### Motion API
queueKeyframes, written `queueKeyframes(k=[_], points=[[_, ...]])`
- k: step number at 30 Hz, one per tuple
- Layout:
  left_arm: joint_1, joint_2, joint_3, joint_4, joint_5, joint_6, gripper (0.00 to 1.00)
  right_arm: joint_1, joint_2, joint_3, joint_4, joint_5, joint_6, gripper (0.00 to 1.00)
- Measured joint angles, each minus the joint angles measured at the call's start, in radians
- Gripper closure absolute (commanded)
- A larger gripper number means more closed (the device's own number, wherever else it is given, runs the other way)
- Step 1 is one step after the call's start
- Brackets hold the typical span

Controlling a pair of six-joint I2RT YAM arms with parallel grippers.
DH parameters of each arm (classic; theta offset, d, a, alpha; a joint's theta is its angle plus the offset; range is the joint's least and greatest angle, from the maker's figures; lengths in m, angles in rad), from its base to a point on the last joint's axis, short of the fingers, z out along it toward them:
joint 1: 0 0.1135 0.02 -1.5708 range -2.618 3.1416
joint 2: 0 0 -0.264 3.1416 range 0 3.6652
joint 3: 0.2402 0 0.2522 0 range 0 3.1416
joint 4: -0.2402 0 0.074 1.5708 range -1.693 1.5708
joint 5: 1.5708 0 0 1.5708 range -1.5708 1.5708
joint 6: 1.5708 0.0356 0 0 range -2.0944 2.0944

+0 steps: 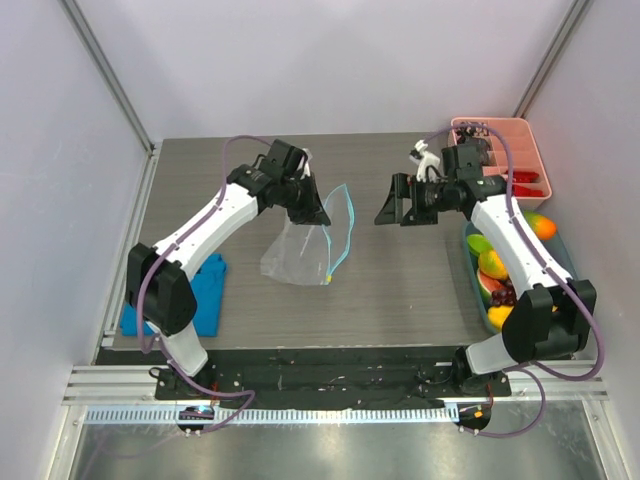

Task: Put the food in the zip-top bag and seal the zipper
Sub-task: Open the zipper of the food storage bag.

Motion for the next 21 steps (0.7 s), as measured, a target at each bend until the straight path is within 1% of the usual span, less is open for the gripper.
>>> queueKeyframes(k=[3, 5, 11, 13, 14, 15, 16, 17, 19, 21], points=[[0.000, 0.010, 0.002, 0.014, 0.000, -0.014, 1.00, 0.034, 0.004, -0.069, 0.085, -0.053, 0.112, 0.03], [0.000, 0.010, 0.002, 0.017, 0.000, -0.022, 1.00, 0.066, 0.019, -0.077, 0.135, -0.074, 0.170, 0.05], [0.000, 0.010, 0.002, 0.041, 0.017, -0.029, 1.00, 0.149, 0.064, -0.082, 0.277, -0.074, 0.251, 0.17], [0.000, 0.010, 0.000, 0.050, 0.028, -0.029, 1.00, 0.172, 0.084, -0.092, 0.317, -0.064, 0.268, 0.34], [0.000, 0.009, -0.001, 0.053, 0.034, -0.027, 1.00, 0.179, 0.094, -0.097, 0.329, -0.060, 0.272, 0.49], [0.000, 0.008, -0.003, 0.056, 0.039, -0.025, 1.00, 0.187, 0.108, -0.100, 0.342, -0.056, 0.279, 0.79], [0.000, 0.007, -0.006, 0.057, 0.043, -0.022, 1.00, 0.192, 0.122, -0.105, 0.355, -0.051, 0.281, 0.93], [0.004, 0.002, -0.012, 0.057, 0.045, -0.014, 1.00, 0.197, 0.134, -0.110, 0.364, -0.047, 0.282, 0.99], [0.008, -0.014, -0.027, 0.050, 0.041, 0.007, 0.97, 0.199, 0.146, -0.121, 0.365, -0.040, 0.293, 0.99], [0.018, -0.030, -0.034, 0.033, 0.027, 0.041, 0.89, 0.199, 0.145, -0.129, 0.364, -0.040, 0.298, 0.99]])
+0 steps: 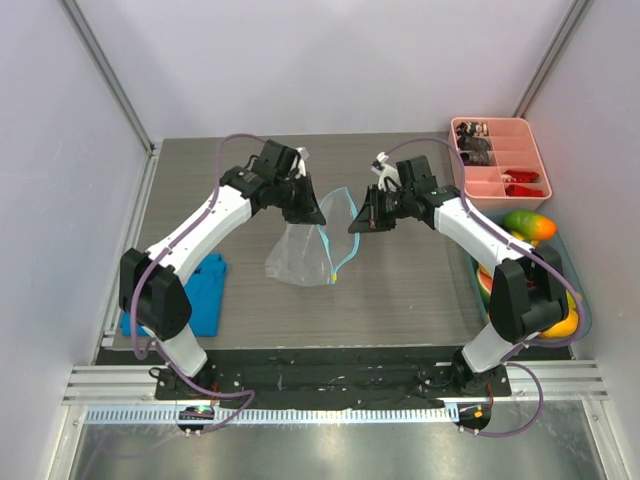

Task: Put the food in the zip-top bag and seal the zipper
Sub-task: Open the zipper of the food storage bag.

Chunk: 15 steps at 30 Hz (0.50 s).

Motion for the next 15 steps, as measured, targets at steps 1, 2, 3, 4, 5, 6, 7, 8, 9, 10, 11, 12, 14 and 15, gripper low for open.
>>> queueKeyframes(k=[1, 2, 3, 4, 5, 6, 7, 8, 9, 10, 11, 12, 14, 15], points=[[0.003, -0.005, 0.000, -0.010, -0.009, 0.018, 0.86, 0.000, -0.002, -0.001, 0.002, -0.001, 0.006, 0.99], [0.008, -0.011, 0.000, -0.023, -0.022, 0.039, 0.80, -0.001, -0.006, -0.002, 0.007, -0.007, 0.018, 0.99], [0.010, -0.018, 0.000, -0.036, -0.035, 0.060, 0.78, -0.001, -0.013, -0.004, 0.017, -0.015, 0.030, 0.99], [0.012, -0.024, -0.002, -0.044, -0.048, 0.078, 0.75, -0.001, -0.021, -0.008, 0.030, -0.022, 0.045, 0.99], [0.012, -0.032, -0.007, -0.051, -0.063, 0.095, 0.73, -0.001, -0.032, -0.015, 0.044, -0.032, 0.065, 0.99], [0.012, -0.040, -0.012, -0.055, -0.074, 0.110, 0.71, 0.001, -0.045, -0.022, 0.060, -0.040, 0.085, 0.99], [0.009, -0.052, -0.018, -0.062, -0.091, 0.128, 0.69, 0.004, -0.058, -0.031, 0.080, -0.050, 0.106, 0.99], [0.006, -0.060, -0.019, -0.068, -0.101, 0.142, 0.66, 0.007, -0.069, -0.036, 0.094, -0.058, 0.126, 0.99], [0.000, -0.069, -0.021, -0.072, -0.111, 0.150, 0.64, 0.011, -0.076, -0.040, 0.107, -0.066, 0.140, 0.99], [-0.005, -0.075, -0.021, -0.075, -0.117, 0.164, 0.63, 0.016, -0.082, -0.046, 0.124, -0.072, 0.157, 0.99], [-0.012, -0.080, -0.021, -0.075, -0.123, 0.171, 0.61, 0.022, -0.086, -0.049, 0.137, -0.077, 0.168, 0.99], [-0.018, -0.082, -0.021, -0.075, -0.127, 0.177, 0.60, 0.029, -0.088, -0.054, 0.152, -0.082, 0.182, 0.99], [-0.030, -0.083, -0.021, -0.077, -0.136, 0.190, 0.58, 0.041, -0.089, -0.060, 0.167, -0.088, 0.201, 0.99], [-0.035, -0.083, -0.021, -0.080, -0.140, 0.195, 0.57, 0.045, -0.089, -0.063, 0.173, -0.090, 0.208, 0.99]])
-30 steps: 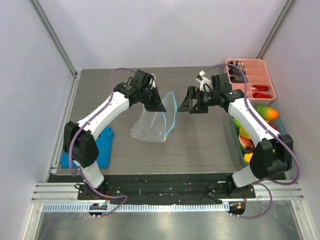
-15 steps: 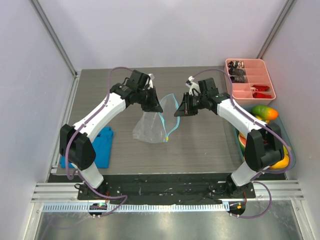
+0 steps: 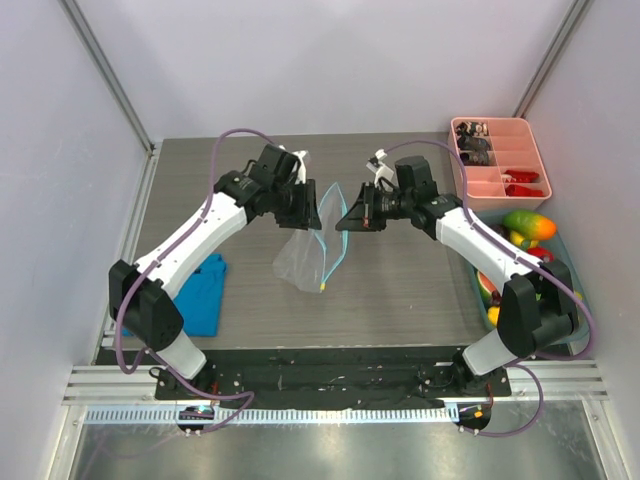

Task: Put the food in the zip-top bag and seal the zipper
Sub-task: Open the zipper of the food storage bag.

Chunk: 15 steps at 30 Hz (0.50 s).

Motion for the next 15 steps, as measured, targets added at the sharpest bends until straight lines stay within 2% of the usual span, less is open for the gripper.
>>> queueKeyframes(k=[6, 11, 12, 15], points=[[-0.030, 0.000, 0.002, -0.022, -0.002, 0.022, 0.52, 0.007, 0.000, -0.001, 0.003, 0.016, 0.025, 0.99], [-0.052, 0.000, 0.002, -0.034, -0.009, 0.028, 0.55, 0.008, 0.000, -0.001, 0.002, 0.032, 0.043, 0.99], [-0.056, 0.000, 0.002, -0.034, -0.010, 0.029, 0.56, 0.008, 0.000, -0.001, 0.003, 0.032, 0.047, 0.99], [-0.060, 0.000, 0.002, -0.035, -0.011, 0.031, 0.80, 0.010, 0.000, -0.001, 0.003, 0.032, 0.053, 0.99]])
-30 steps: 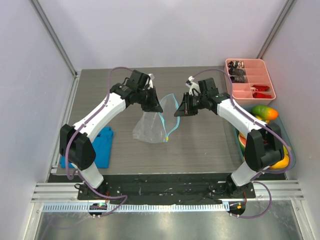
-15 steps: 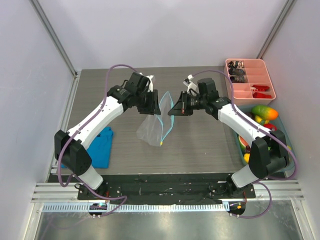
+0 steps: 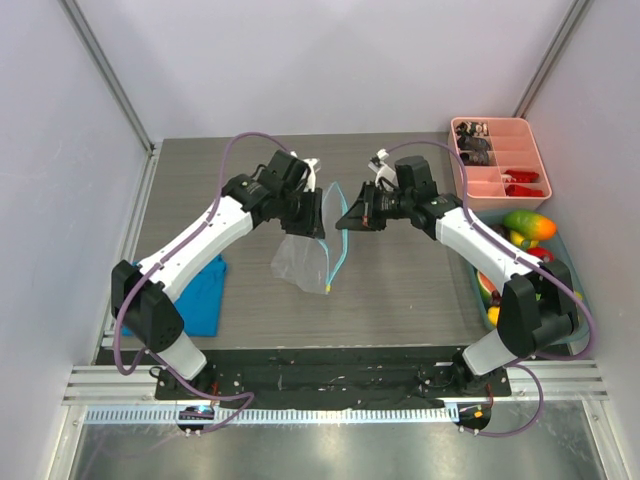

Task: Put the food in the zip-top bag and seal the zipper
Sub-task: Open the zipper of the food storage bag.

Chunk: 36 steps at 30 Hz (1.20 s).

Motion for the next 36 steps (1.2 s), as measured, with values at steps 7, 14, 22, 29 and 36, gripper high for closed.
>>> queueKeyframes(k=[7, 14, 22, 29, 36], points=[[0.039, -0.006, 0.000, -0.029, 0.013, 0.033, 1.00, -0.002, 0.000, 0.016, -0.105, 0.056, -0.143, 0.99], [0.178, -0.034, 0.005, -0.103, 0.040, 0.070, 1.00, -0.041, 0.007, 0.104, -0.398, 0.172, -0.533, 0.99], [0.156, -0.050, 0.034, -0.177, 0.144, 0.121, 1.00, -0.029, 0.015, 0.222, -0.641, 0.223, -0.936, 0.91], [0.145, -0.074, 0.063, -0.234, 0.234, 0.143, 1.00, -0.028, 0.095, 0.404, -0.848, 0.193, -1.114, 0.79], [0.139, -0.045, -0.037, -0.210, 0.318, 0.070, 1.00, -0.015, 0.164, 0.402, -0.903, 0.218, -1.137, 0.26]])
